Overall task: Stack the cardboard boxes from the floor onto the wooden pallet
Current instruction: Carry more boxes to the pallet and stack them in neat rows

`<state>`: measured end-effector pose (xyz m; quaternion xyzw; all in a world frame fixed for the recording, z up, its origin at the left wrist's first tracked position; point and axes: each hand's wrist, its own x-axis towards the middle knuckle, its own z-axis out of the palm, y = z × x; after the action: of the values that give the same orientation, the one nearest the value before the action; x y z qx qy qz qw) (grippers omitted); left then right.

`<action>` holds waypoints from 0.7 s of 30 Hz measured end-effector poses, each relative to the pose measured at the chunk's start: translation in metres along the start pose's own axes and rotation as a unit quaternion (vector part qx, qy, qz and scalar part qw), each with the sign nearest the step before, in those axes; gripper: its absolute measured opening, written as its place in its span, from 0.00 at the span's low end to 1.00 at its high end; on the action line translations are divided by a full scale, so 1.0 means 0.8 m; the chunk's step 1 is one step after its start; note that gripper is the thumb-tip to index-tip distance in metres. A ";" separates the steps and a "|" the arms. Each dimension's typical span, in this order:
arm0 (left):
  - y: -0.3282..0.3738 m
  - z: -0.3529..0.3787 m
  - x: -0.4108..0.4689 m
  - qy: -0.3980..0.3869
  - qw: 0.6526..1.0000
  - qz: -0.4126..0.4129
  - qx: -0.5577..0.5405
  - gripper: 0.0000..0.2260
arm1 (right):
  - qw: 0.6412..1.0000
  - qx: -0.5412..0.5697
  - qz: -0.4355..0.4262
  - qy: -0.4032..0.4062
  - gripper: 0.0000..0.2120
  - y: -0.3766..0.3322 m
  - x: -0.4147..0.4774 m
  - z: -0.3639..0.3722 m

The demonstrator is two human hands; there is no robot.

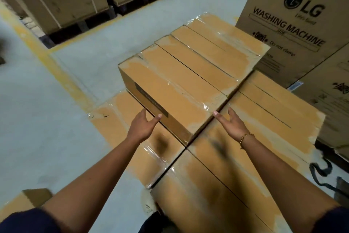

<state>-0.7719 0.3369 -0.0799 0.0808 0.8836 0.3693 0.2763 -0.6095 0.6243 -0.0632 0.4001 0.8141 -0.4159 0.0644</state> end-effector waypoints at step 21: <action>-0.239 -0.126 -0.418 0.143 0.967 -0.179 -0.114 0.40 | 0.935 -0.100 -0.218 -0.260 0.43 -0.108 -0.282 0.192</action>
<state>-0.5361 0.0231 -0.0123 -0.1645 0.8659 0.4202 0.2159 -0.5543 0.3488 -0.0093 0.0824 0.8737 -0.4254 0.2209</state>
